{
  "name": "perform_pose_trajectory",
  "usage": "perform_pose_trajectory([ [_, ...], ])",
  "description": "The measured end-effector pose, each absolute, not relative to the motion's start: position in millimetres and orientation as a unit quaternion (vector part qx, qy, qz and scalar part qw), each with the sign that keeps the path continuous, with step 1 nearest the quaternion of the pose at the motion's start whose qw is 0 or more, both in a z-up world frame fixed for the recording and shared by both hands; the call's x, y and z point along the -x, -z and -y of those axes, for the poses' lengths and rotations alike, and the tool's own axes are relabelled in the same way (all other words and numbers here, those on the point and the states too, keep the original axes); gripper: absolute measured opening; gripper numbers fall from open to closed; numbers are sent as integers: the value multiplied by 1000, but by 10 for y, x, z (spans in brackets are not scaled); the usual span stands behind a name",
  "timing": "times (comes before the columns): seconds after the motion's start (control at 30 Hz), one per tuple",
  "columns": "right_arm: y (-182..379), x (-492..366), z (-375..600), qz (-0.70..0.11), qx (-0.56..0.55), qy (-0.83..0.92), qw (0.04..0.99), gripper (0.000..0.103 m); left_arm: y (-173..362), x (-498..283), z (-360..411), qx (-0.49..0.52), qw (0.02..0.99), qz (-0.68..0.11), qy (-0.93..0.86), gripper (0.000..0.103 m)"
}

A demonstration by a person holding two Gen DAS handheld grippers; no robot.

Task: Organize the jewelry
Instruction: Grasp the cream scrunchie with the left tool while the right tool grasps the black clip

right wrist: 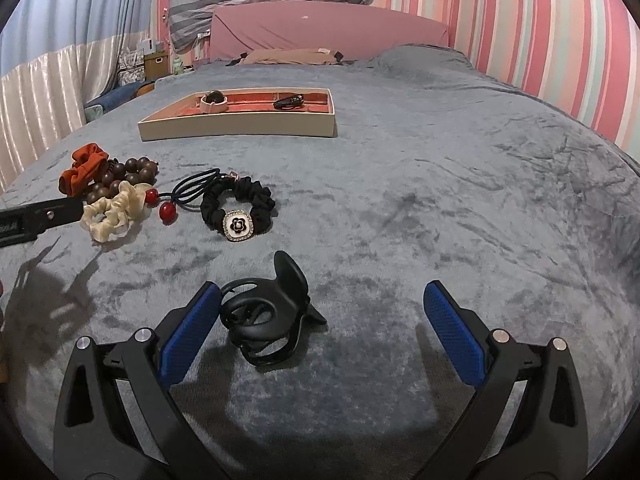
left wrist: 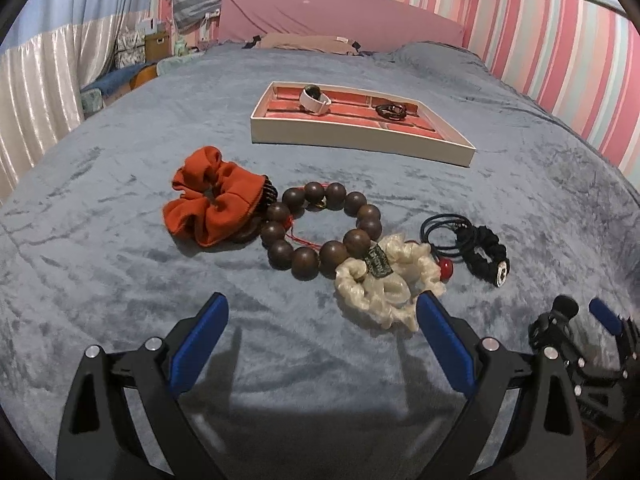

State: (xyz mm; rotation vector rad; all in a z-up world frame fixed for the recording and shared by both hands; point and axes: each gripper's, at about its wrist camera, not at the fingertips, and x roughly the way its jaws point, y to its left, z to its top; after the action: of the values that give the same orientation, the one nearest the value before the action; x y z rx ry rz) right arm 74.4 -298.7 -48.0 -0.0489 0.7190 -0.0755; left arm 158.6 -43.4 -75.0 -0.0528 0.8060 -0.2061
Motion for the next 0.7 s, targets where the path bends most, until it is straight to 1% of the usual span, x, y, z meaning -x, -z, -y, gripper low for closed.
perform_pose_trajectory([
  [0.07,482,-746,2996,-352,21,37,935,98,787,-1641,436,31,910,-400,103,91],
  [0.13,482,-748,2998,-353,20,35,935,98,825,-1670,455,31,906,-407,112,83],
  [0.17,482,-750,3000,-354,20,35,934,98,858,-1687,474,28,903,-414,115,76],
  [0.2,481,-751,2999,-355,19,34,934,98,908,-1721,495,26,896,-426,121,67],
  [0.23,484,-753,2997,-356,19,33,934,98,954,-1751,509,26,891,-436,126,62],
  [0.27,487,-757,2992,-358,21,33,933,98,976,-1762,514,26,888,-440,128,58],
  [0.33,491,-768,2988,-359,21,30,933,97,974,-1762,512,28,889,-437,130,58],
  [0.37,491,-769,2985,-360,21,28,932,96,973,-1761,515,27,889,-437,132,53],
  [0.4,494,-771,2980,-361,20,26,932,94,974,-1764,523,25,889,-436,136,46],
  [0.47,502,-784,2974,-365,18,23,931,92,978,-1769,535,21,889,-436,137,40],
  [0.53,507,-789,2972,-367,13,16,930,88,979,-1770,526,22,889,-436,137,36],
  [0.67,512,-800,2962,-371,1,2,929,78,979,-1765,493,28,887,-437,148,15],
  [0.7,514,-806,2956,-373,-2,-3,928,75,981,-1761,492,26,886,-437,151,14],
])
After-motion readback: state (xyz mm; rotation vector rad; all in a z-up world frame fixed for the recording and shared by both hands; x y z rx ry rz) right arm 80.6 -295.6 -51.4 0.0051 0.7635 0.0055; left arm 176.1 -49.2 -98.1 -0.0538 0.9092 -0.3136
